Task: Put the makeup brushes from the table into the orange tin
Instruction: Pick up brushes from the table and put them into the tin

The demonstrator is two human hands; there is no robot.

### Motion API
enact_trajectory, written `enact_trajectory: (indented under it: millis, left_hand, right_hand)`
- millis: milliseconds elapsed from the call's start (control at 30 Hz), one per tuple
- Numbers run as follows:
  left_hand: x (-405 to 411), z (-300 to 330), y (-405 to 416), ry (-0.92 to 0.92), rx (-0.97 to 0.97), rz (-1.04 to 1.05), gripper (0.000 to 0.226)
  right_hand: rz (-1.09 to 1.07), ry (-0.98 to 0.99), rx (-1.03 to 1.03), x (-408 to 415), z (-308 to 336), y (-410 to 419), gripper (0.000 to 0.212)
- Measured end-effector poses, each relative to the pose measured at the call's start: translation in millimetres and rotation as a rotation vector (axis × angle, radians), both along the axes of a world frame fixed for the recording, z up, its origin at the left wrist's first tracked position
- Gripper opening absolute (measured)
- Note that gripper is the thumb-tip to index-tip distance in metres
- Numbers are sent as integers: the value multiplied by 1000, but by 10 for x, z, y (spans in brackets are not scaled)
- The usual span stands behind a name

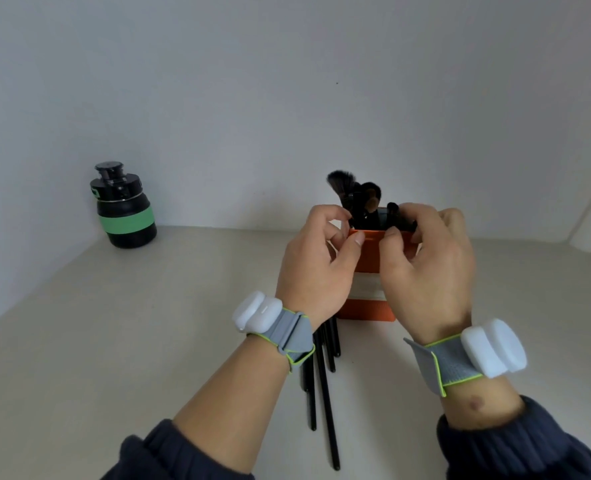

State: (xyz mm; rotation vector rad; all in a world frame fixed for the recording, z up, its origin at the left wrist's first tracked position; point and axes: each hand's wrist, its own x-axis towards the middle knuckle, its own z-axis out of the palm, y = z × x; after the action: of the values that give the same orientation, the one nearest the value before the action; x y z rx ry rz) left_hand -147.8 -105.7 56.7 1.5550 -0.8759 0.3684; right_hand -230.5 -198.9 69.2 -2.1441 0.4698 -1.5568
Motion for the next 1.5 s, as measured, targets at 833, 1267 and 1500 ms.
enact_trajectory:
  millis: [833, 1267, 1500]
  left_hand:
    - [426, -284, 477, 124, 1050, 126, 31]
    - [474, -188, 563, 312, 1012, 238, 36]
    - [530, -117, 604, 202, 1158, 315, 13]
  right_hand:
    - [420, 382, -99, 31, -179, 264, 18]
    - [449, 707, -113, 85, -256, 369, 17]
    - [443, 770, -109, 80, -275, 428, 18]
